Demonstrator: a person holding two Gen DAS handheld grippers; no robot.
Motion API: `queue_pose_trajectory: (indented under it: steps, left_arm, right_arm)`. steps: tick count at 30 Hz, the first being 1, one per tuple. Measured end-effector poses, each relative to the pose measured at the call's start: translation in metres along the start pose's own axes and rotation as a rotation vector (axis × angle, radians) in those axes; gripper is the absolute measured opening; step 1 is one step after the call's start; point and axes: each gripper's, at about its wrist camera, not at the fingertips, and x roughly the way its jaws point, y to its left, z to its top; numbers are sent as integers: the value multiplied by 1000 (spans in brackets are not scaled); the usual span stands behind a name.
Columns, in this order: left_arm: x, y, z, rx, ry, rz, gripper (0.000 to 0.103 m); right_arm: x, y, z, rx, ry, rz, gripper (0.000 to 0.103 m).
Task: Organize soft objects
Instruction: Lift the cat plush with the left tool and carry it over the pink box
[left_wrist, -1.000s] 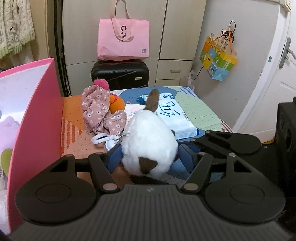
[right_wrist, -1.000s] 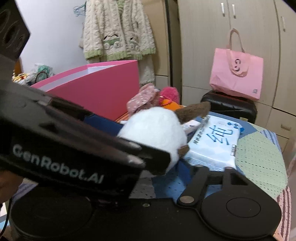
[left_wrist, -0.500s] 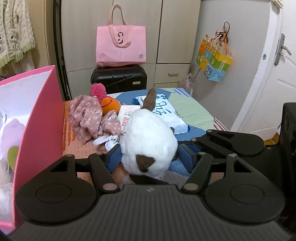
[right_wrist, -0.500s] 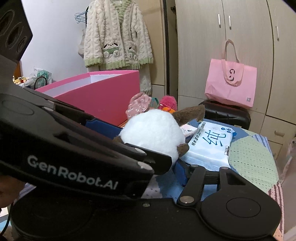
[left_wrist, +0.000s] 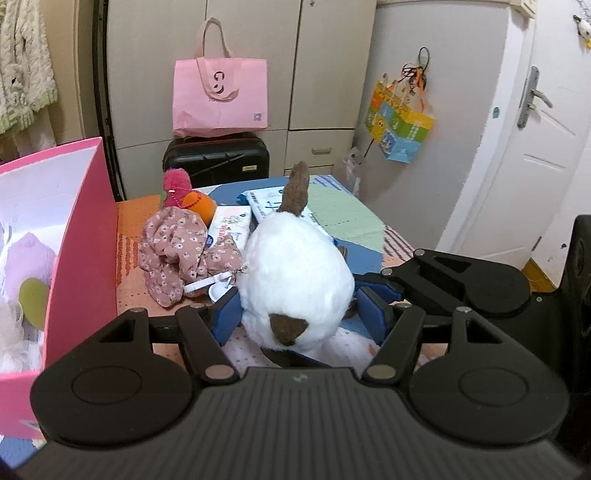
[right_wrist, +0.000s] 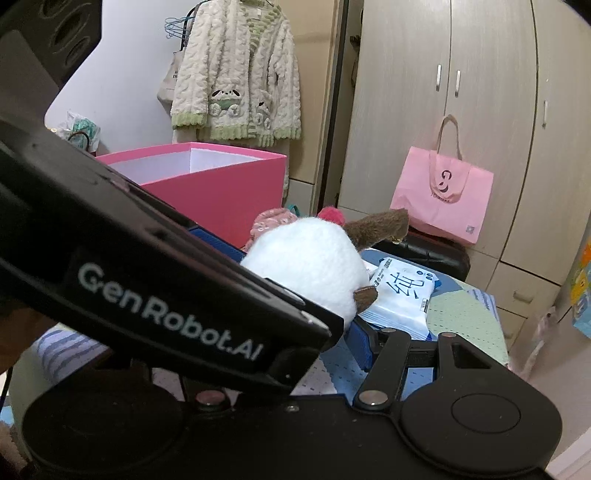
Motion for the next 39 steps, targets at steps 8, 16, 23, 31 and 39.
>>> queue_pose_trajectory:
  steps: [8, 16, 23, 31, 39]
  left_arm:
    - [1, 10, -13, -52, 51, -60, 69]
    - [7, 29, -18, -167, 92, -138, 68]
    - [-10, 19, -15, -71, 23, -55, 73]
    - [0, 9, -17, -4, 27, -59, 75]
    - [16, 5, -23, 18, 47, 18, 71]
  right_arm:
    - [-14, 2, -4, 12, 24, 48, 67]
    - [-3, 3, -9, 6, 65, 74, 77]
    - [1, 4, -13, 1, 67, 105, 86]
    - [8, -14, -26, 127, 53, 201, 86]
    - [16, -14, -28, 155, -7, 223, 72]
